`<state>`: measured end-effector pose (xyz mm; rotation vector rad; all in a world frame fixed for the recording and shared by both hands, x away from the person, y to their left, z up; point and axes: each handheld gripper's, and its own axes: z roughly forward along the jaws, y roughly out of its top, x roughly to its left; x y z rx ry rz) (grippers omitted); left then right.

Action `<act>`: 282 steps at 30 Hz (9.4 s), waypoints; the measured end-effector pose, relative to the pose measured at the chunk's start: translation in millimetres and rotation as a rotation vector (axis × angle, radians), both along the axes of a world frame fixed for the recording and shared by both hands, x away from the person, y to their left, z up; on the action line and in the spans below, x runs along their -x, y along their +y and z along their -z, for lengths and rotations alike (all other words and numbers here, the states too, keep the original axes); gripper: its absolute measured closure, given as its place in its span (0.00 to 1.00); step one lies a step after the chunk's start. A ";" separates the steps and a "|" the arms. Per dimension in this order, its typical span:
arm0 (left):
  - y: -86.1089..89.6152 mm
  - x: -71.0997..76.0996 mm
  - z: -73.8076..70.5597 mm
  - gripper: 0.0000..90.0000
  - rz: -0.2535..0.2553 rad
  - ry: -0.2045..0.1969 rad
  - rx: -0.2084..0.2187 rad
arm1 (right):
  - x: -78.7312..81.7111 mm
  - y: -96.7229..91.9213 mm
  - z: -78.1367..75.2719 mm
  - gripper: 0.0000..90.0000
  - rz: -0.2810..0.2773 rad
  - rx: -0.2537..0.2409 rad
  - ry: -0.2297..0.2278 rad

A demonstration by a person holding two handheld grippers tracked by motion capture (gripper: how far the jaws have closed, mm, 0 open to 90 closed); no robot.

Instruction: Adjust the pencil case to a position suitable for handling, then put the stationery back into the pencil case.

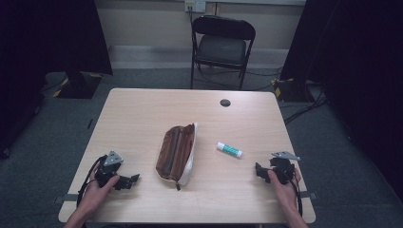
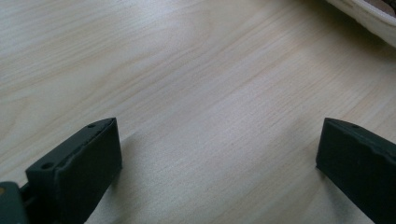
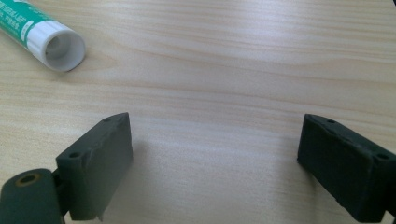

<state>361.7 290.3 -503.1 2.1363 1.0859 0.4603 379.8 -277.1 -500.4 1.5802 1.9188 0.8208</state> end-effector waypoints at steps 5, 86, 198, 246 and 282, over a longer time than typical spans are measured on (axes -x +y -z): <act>-0.3 0.2 0.1 0.00 -0.003 0.001 0.004 | -0.5 0.2 0.0 0.10 -0.001 0.000 -0.001; -0.3 0.3 0.1 0.00 -0.003 0.002 0.004 | 24.6 211.8 -56.9 0.53 -0.670 -0.111 -0.090; -0.6 -1.6 0.1 0.00 0.007 0.006 0.007 | -14.3 111.5 -67.7 0.62 -0.538 -0.152 -0.132; -0.7 -2.2 0.2 0.00 0.009 0.005 0.007 | -63.6 87.9 -11.1 0.74 -0.455 0.001 0.019; -0.7 -1.6 0.1 0.00 0.008 0.004 0.007 | -22.2 86.4 -92.2 0.74 -0.519 -0.178 -0.140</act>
